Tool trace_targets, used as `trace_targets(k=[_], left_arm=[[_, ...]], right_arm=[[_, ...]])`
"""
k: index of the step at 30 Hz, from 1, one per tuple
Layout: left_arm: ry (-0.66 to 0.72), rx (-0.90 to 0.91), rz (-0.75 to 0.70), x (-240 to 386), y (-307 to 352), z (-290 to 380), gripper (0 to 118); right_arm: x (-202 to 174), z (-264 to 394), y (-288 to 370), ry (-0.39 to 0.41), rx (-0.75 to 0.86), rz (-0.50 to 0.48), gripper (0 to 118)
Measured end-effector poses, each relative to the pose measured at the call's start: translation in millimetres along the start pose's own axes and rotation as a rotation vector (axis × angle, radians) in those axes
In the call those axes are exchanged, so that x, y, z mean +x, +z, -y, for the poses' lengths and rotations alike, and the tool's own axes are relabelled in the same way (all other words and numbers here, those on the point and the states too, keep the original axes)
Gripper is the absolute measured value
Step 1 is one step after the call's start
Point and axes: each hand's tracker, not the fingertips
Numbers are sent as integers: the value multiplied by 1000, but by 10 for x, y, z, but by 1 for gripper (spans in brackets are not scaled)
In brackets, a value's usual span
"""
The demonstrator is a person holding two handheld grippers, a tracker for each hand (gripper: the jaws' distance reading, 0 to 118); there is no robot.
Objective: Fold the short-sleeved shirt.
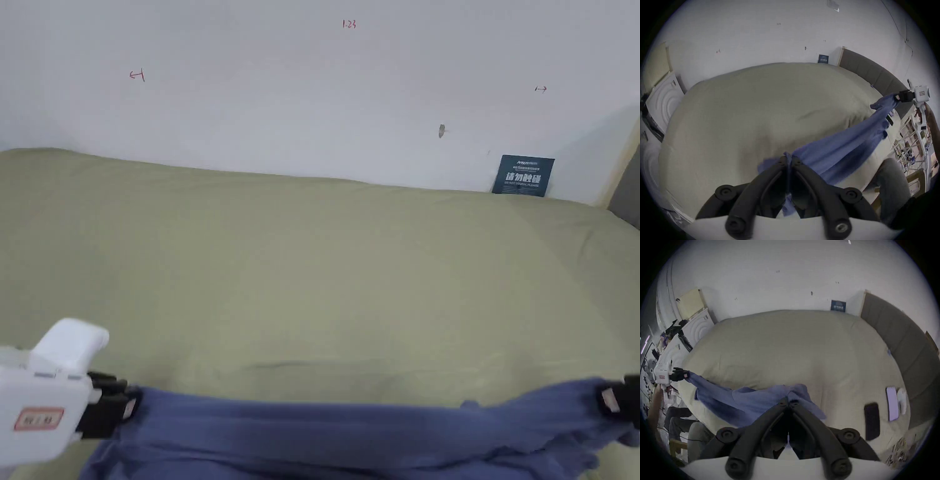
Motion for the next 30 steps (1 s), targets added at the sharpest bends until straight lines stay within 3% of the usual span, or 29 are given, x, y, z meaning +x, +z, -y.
trace_targets(k=[5, 11, 13, 14, 15, 16, 17, 18, 19, 24, 26, 29, 30], left_arm=[[75, -48, 19, 49, -123, 576, 2], [170, -49, 23, 45, -301, 900, 6], [193, -56, 13, 43, -348, 958, 22], [215, -56, 10, 30, -362, 987, 40], [247, -58, 7, 34, -348, 1002, 75], [299, -68, 7, 24, -327, 1026, 94], [334, -64, 16, 10, -279, 1046, 99], [370, -40, 34, -2, -194, 1058, 98], [402, -13, 47, -3, -85, 1046, 98], [371, 126, -32, 272, 315, 667, 98], [328, 129, -49, 549, 344, 426, 98], [247, 126, -79, 1047, 225, 155, 96], [229, 116, -97, 1245, 165, 94, 82]], right_arm=[[59, 500, -118, -101, -63, -1, 0], [192, 970, -489, -127, -131, 66, 0], [214, 1003, -581, -136, -166, 67, 0], [231, 1011, -596, -146, -157, 69, 0], [250, 1024, -595, -164, -154, 66, 2], [274, 1011, -560, -188, -156, 53, 7], [285, 1000, -509, -203, -150, 58, 24], [270, 991, -421, -215, -140, 68, 62], [276, 958, -335, -233, -137, 82, 74], [40, 727, 135, -304, 38, 17, 74], [-276, 635, 143, -272, 54, 32, 74], [-767, 574, -27, -148, 43, 103, 71], [-943, 587, -138, -100, 50, 153, 71]])
